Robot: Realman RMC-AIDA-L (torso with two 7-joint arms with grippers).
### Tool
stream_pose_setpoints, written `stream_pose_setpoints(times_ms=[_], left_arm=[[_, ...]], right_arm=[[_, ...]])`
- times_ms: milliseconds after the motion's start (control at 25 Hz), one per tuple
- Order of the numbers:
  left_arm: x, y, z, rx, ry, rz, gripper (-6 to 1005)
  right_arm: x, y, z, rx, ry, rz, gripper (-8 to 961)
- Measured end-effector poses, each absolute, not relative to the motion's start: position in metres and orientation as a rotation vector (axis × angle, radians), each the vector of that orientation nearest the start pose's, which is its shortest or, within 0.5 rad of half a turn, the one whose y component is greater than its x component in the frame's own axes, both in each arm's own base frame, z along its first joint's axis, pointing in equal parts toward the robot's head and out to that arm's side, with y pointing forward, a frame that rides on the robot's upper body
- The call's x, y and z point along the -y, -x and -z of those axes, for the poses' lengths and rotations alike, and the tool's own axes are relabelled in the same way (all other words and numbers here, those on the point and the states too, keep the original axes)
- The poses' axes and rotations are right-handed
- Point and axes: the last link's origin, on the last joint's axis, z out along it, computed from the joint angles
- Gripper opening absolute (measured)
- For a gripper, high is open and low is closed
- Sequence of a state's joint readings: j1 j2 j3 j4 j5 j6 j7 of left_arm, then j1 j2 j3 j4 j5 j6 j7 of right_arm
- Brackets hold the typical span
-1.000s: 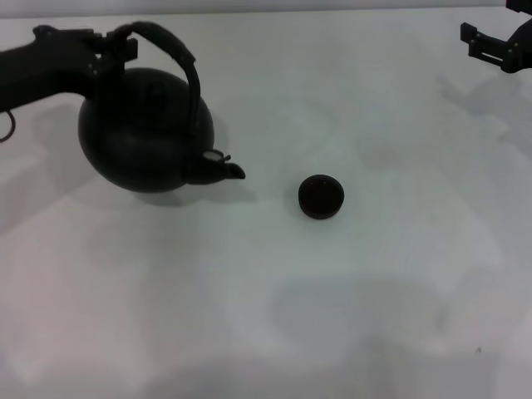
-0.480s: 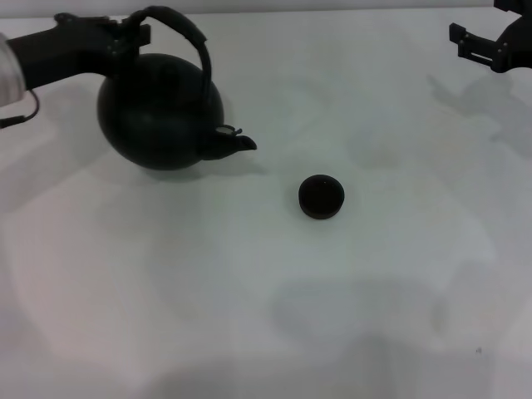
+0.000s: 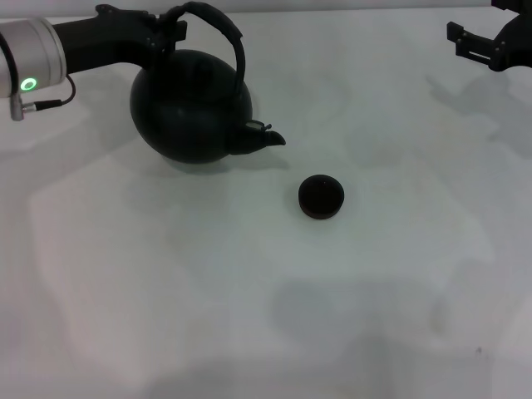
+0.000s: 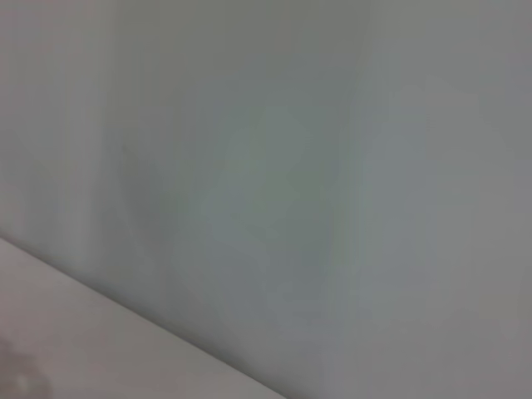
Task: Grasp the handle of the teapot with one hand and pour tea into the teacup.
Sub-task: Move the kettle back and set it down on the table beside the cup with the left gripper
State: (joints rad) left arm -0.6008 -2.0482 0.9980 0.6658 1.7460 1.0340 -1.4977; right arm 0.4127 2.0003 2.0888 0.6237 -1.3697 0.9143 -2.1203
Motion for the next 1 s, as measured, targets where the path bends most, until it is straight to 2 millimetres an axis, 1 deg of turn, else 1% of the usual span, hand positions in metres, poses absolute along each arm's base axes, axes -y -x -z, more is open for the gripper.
stream_pose_setpoints(times_ms=[280,480,1000], left_arm=[[-0.403,0.243,0.009,0.626,2.448,0.526,138],[-0.400,0.248,0.017,0.640,2.456,0.513,139],[-0.399,0.254,0.019,0.644,2.422,0.509,134]], right_arm=[[-0.380,-0.312,-0.034,-0.449,2.168,-0.445,865],[-0.380,-0.310,-0.032,-0.443,2.181,-0.444,864],[-0.379,-0.310,-0.031,-0.445,2.186,-0.447,864]])
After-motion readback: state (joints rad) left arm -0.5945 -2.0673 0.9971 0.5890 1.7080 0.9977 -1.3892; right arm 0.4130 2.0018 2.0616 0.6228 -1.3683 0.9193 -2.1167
